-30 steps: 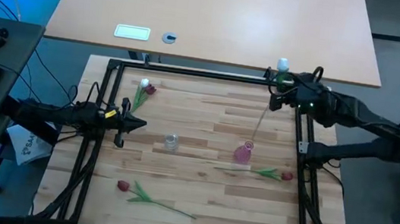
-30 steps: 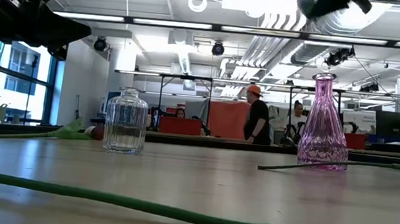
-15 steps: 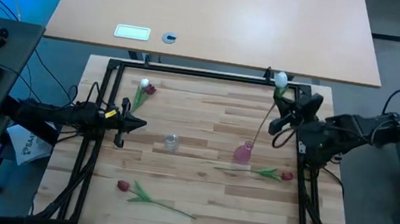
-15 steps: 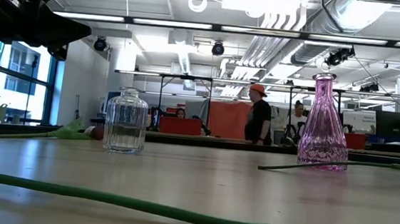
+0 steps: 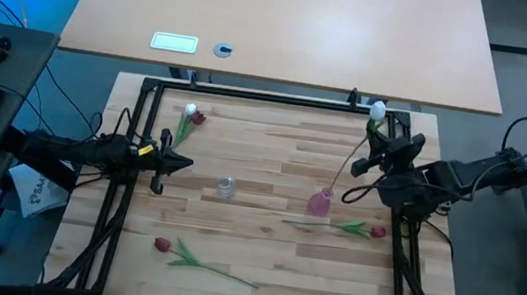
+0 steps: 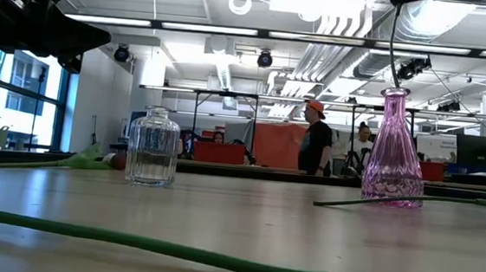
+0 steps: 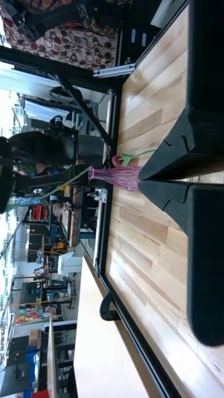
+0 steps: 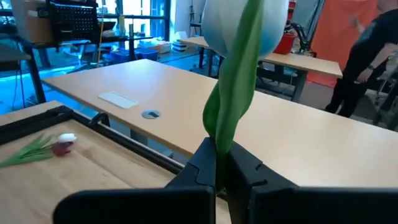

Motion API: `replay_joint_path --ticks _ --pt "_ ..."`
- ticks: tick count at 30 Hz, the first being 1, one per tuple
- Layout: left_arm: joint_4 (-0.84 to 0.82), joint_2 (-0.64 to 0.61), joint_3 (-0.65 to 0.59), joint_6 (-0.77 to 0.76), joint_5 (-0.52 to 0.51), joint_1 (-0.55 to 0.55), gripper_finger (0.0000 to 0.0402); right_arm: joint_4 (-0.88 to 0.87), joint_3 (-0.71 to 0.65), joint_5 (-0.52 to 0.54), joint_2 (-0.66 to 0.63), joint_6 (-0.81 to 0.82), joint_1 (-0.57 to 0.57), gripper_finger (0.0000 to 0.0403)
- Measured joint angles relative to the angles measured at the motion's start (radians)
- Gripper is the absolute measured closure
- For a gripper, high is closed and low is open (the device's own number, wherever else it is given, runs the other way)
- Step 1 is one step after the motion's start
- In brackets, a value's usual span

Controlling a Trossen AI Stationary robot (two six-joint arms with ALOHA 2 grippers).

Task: Sort flowers into vase by color
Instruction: Put the right white flower into the purple vase

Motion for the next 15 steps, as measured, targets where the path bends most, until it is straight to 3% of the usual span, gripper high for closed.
replay_joint_path --ticks 9,15 --pt "0.0 0.0 0.0 0.0 0.0 0.0 0.0401 0.076 0.031 -0.062 -0.03 -0.224 -0.002 0.0402" --pt "0.0 0.0 0.0 0.0 0.0 0.0 0.0401 0.103 0.032 -0.115 -0.052 -0.219 0.0 0.0402"
